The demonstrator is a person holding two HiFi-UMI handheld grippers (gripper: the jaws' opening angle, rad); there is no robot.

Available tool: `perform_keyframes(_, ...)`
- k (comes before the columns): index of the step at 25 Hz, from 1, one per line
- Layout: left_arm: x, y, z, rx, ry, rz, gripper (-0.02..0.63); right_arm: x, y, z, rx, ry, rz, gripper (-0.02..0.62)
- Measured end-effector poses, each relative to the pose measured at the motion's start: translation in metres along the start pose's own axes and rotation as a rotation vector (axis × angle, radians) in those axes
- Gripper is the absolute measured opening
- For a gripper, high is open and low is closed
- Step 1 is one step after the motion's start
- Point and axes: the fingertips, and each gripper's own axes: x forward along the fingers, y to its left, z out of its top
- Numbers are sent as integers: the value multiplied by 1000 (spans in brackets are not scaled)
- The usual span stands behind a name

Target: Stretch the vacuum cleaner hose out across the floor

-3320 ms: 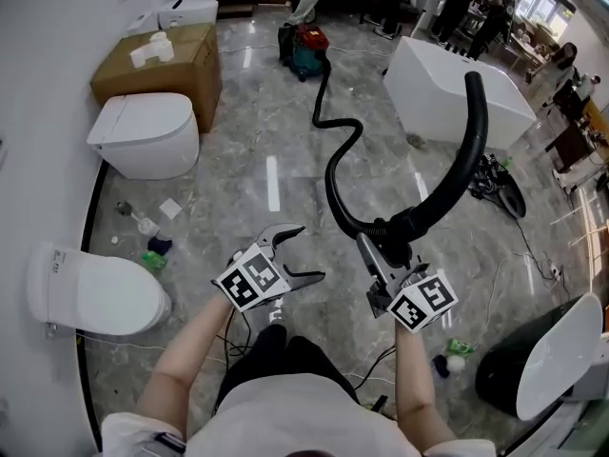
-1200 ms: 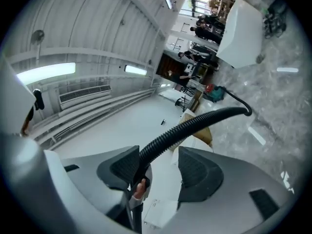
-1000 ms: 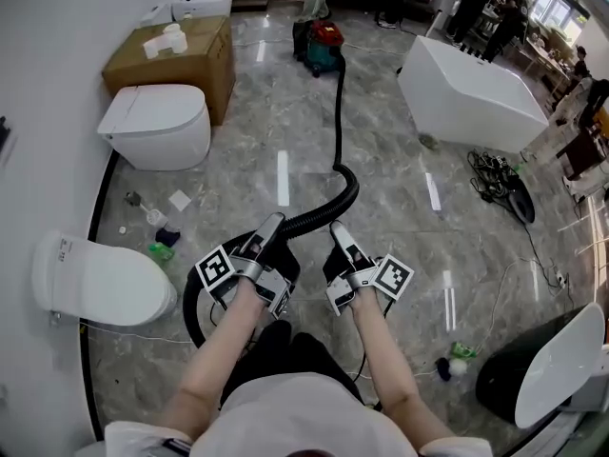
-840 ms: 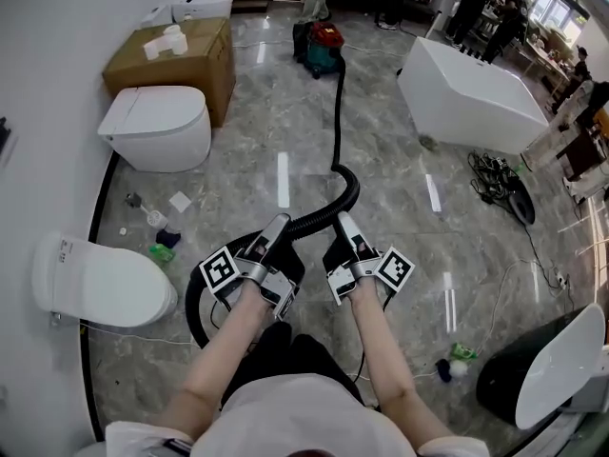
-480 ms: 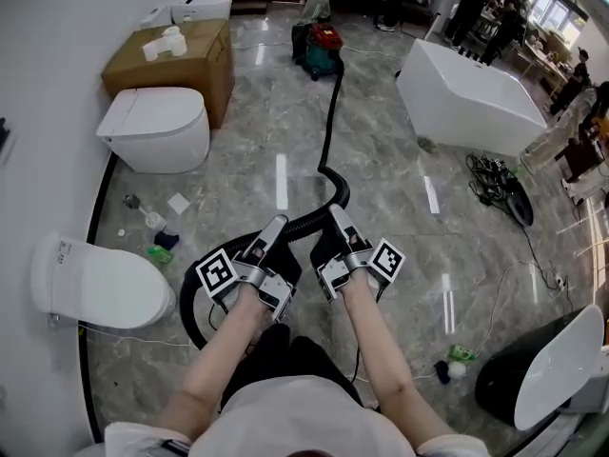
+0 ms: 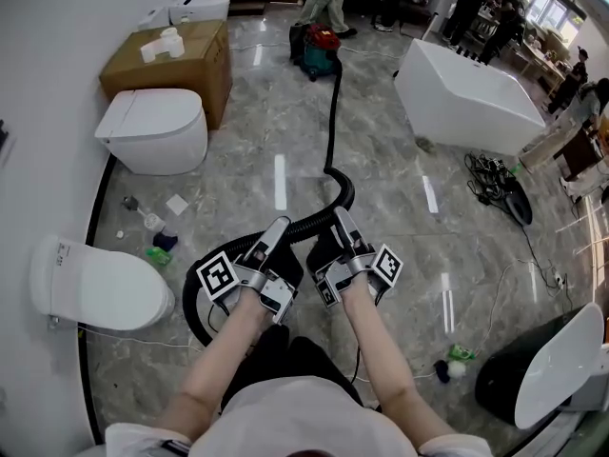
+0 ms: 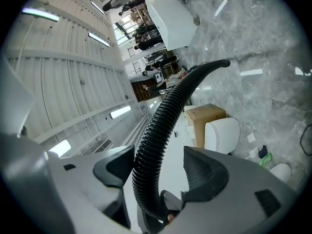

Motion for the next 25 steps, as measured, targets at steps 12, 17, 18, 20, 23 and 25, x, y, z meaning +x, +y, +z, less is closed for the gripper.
perform_keyframes(12,5,-4,-13,49,40,-4,183,-9,19,17,-9,-42,72,362)
perform_keyframes(17,5,-7,-20,46,48,-24,183,-1,15,16,31,-20,65,391)
perform_keyframes(18,5,-8,-20,45,53,-26,183,0,14,16,44,-16,70,391)
perform_keyframes(20,4,-8,-22,50,63,-26,183,5,16,12,64,5,93,390)
perform_keyframes(23,2,-5,-20,61,68,-5,183,9,16,9,60,8,98,349)
perform_keyframes(25,1,-1,-18,56,57,13,183,10,15,10,53,-1,73,218)
